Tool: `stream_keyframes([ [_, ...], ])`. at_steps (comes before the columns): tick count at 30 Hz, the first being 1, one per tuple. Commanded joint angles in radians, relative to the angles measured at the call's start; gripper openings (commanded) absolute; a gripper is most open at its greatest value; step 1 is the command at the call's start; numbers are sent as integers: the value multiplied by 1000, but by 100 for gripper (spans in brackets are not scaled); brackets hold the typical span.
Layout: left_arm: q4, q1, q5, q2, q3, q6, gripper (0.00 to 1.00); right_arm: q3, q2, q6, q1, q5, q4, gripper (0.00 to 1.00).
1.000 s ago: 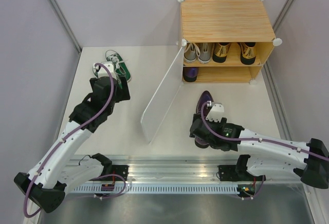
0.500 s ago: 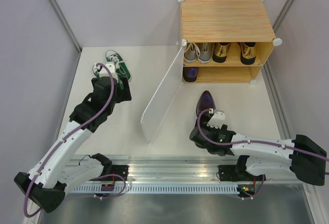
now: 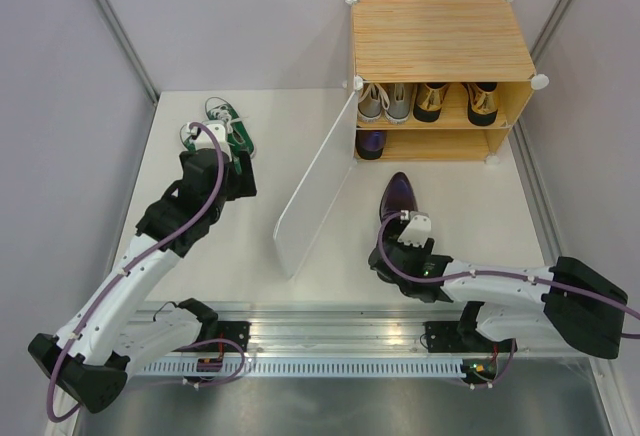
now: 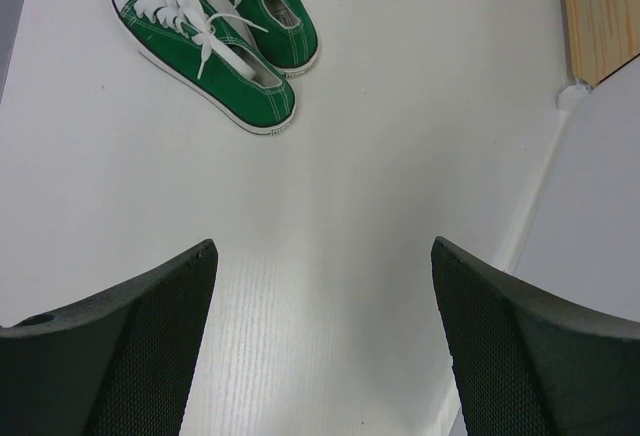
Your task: Place and organize the shoes in the shoe cabinet
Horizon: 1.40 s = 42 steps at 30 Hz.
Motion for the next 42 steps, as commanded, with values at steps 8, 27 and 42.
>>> stream_keyframes([
  [8,37,4,37,2,-1,44,90,-38,-45,-175,-59,1,116,46],
  [27,39,2,62,3,-1,49,90,-119,-389,-227,-102,33,105,1],
  [42,37,2,65,11,0,52,89,-124,-457,-336,-139,162,217,1],
])
